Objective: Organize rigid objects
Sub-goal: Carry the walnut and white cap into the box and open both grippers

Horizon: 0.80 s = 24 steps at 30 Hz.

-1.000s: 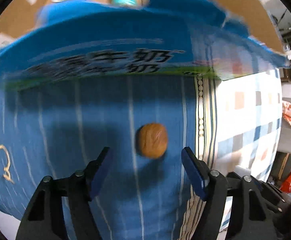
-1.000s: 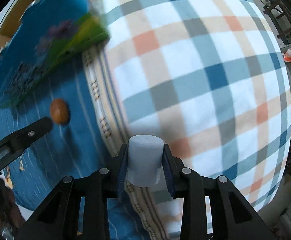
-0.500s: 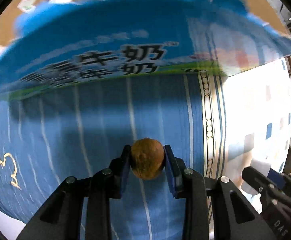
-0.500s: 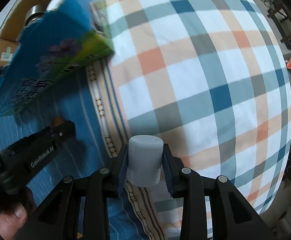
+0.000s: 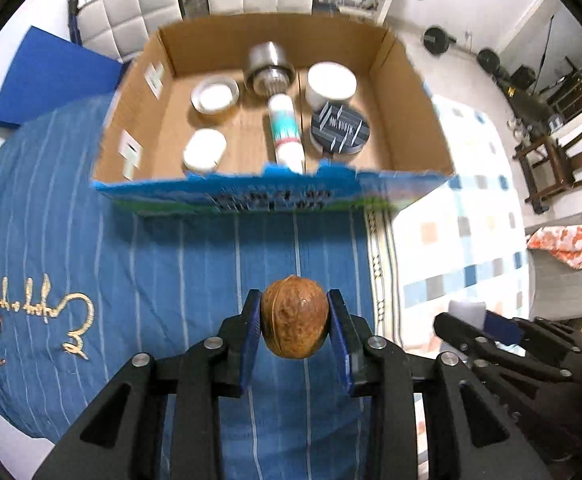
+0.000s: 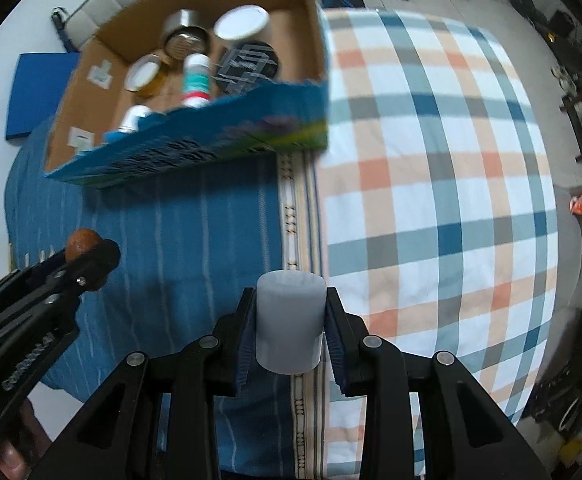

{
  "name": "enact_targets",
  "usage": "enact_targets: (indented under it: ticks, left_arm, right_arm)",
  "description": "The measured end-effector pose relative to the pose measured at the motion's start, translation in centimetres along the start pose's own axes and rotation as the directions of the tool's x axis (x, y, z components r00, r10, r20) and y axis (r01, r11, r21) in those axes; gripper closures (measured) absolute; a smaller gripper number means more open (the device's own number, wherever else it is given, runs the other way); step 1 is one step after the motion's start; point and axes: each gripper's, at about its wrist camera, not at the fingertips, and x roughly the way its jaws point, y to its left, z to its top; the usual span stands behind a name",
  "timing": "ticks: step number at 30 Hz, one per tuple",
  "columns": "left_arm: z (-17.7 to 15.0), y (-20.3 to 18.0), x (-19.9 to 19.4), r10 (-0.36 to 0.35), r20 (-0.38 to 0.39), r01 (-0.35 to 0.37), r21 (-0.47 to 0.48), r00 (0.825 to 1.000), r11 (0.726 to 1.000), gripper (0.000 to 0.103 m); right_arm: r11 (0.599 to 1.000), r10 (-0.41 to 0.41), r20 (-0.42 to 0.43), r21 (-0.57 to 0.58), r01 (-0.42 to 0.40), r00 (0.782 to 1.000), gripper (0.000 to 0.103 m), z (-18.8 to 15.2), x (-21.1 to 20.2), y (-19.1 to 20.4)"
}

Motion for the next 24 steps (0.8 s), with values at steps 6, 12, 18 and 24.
enact_targets:
  ticks: [6, 12, 18, 24]
  left_arm:
    - [0.1, 0.7, -3.6, -0.024, 0.079, 0.024, -0.005, 0.997, 1.0, 0.074]
    - [0.7, 1.3, -7.2, -0.04, 0.152, 0.041, -0.005, 0.988, 0.999, 0.074]
    - [1.4, 2.0, -9.2, -0.061, 0.182, 0.063, -0.005, 0.981, 0.998, 0.074]
    - [3.4, 2.9, -9.6, -0.071, 0.19, 0.074, -0.008, 0.979, 0.997, 0.074]
  right_arm:
    - [0.999, 0.011, 0.065, -0.051, -0.008, 0.998, 0.069, 0.2, -4.4, 0.8]
    - [0.997, 0.019, 0.141, -0.082, -0.007, 0.99, 0.069, 0.2, -7.9, 2.7]
    - [0.996, 0.031, 0.191, -0.089, -0.015, 0.981, 0.069, 0.5, -10.4, 3.8]
    - [0.994, 0.079, 0.205, -0.094, -0.06, 0.976, 0.069, 1.8, -12.0, 4.7]
